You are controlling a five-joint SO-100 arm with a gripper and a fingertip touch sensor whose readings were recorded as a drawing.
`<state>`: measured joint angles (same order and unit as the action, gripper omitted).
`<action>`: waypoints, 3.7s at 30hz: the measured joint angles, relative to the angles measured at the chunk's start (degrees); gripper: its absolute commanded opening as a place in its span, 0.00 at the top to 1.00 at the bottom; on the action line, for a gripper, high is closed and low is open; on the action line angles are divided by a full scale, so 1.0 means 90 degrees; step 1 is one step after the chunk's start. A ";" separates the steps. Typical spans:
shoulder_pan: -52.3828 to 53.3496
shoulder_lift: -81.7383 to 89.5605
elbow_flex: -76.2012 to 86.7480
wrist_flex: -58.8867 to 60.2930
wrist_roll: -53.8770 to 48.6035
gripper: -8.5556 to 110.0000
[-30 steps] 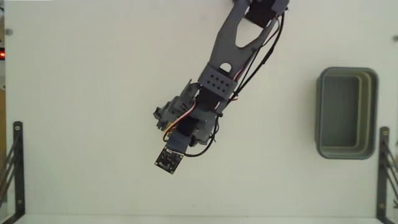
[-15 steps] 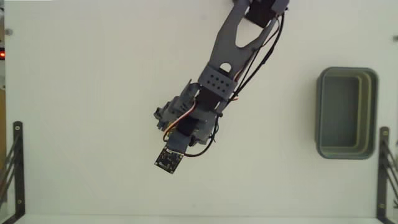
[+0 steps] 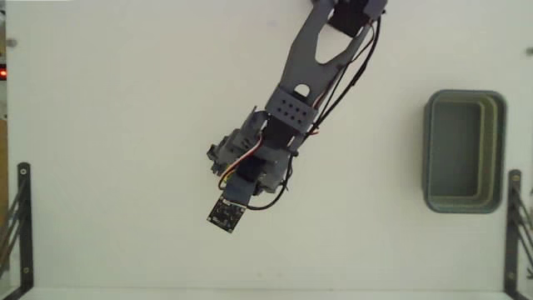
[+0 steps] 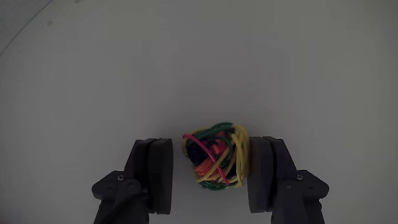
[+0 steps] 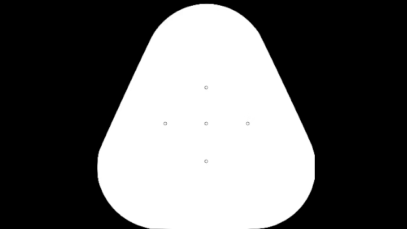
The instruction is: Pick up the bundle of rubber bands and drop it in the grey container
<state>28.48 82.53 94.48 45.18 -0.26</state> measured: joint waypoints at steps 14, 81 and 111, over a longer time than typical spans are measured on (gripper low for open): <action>0.0000 0.0000 0.0000 0.0000 0.0000 0.37; 0.0020 0.0000 0.0000 0.0000 0.0000 0.52; 0.0049 0.0000 0.0000 0.0000 0.0000 0.58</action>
<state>28.92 82.53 94.48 45.18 -0.26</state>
